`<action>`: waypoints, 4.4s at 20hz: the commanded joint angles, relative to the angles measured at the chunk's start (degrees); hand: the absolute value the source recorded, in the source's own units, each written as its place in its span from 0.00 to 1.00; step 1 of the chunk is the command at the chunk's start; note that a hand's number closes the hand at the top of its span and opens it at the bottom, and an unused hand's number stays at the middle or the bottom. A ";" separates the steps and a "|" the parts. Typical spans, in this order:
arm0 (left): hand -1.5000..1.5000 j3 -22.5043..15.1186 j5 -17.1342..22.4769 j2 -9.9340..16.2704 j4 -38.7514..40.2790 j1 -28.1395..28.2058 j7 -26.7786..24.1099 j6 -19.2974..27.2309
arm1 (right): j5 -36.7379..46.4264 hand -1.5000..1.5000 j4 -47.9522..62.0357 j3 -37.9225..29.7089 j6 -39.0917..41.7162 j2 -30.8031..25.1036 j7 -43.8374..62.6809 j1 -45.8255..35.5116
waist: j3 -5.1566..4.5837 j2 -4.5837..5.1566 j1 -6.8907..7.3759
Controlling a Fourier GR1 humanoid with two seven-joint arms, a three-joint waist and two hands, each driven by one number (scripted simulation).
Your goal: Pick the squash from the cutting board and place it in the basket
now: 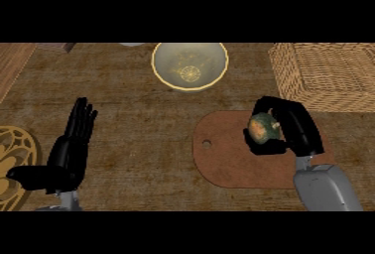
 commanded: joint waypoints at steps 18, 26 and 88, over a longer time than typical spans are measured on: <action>0.50 1.21 0.48 0.70 -1.79 -1.16 3.24 -1.96 | -12.03 1.00 -18.67 -23.90 19.82 -17.98 17.37 -2.66 | 0.10 0.52 1.20; 0.50 -1.47 -2.94 -2.83 -0.26 -1.70 1.28 0.48 | -11.20 1.00 4.43 -28.34 13.04 -20.23 2.53 -7.38 | 0.13 0.65 1.51; 0.50 1.93 -1.75 -2.03 -0.78 0.13 -0.45 -3.88 | -15.23 0.00 74.55 -42.30 -12.71 -38.87 -38.07 -29.09 | 0.23 1.03 2.37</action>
